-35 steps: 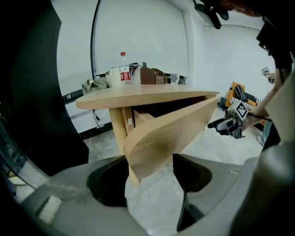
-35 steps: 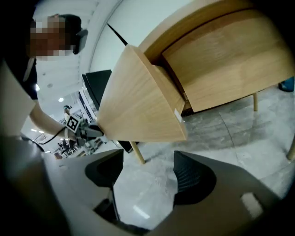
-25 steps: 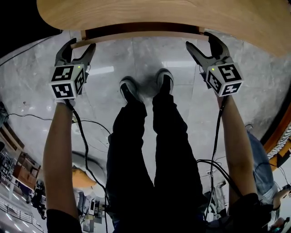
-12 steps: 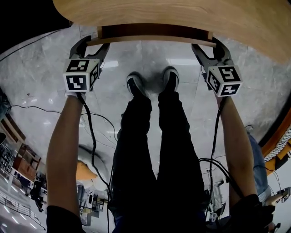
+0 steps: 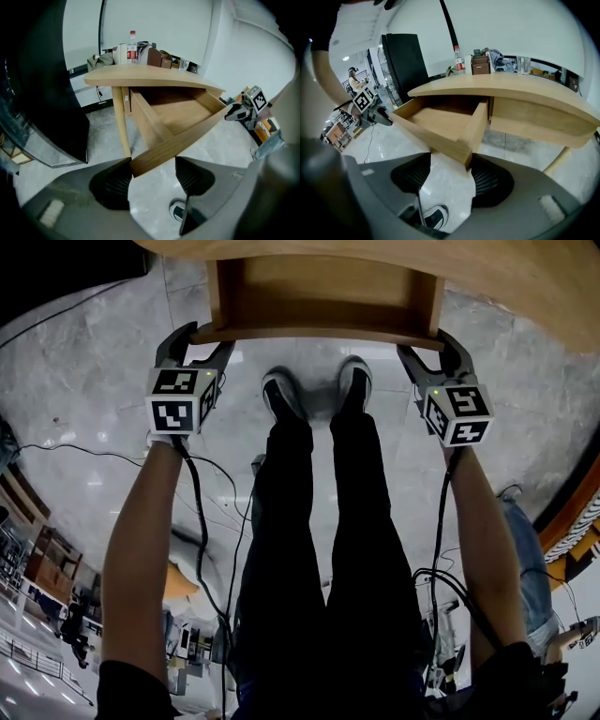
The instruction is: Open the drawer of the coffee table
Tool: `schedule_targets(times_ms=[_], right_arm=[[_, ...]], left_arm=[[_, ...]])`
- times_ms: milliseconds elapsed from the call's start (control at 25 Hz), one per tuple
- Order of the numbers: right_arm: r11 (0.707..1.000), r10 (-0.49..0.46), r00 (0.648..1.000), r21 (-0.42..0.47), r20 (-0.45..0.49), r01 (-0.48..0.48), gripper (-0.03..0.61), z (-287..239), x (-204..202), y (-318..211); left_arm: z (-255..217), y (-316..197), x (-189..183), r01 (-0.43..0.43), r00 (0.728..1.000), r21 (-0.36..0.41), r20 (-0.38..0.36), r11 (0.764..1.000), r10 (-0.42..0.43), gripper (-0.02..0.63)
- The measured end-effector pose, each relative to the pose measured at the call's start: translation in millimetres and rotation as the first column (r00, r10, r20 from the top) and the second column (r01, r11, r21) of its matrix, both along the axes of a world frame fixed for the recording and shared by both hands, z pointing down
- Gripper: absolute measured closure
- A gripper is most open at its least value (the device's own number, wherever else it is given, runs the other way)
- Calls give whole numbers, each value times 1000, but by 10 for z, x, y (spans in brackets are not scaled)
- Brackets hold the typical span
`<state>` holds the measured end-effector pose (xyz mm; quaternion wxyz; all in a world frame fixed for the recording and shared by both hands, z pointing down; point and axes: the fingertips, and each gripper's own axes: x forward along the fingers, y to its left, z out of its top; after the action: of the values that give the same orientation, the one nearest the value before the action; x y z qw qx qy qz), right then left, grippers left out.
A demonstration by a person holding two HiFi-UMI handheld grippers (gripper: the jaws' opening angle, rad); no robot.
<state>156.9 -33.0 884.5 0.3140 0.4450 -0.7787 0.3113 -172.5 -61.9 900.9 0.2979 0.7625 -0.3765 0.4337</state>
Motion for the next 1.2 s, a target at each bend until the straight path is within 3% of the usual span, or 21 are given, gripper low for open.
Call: schedule_targets(times_ms=[440,1200], right_arm=[[998,-24,999,-61,-35,22,307,126,-26,630],[994,-57,997,-92,-53,52,307,329,-2,692]], left_arm=[[141,655,-29,17,999,-88,33,996,-14,313],[343,721,-22,36,996,-113,80,993,-27,313]])
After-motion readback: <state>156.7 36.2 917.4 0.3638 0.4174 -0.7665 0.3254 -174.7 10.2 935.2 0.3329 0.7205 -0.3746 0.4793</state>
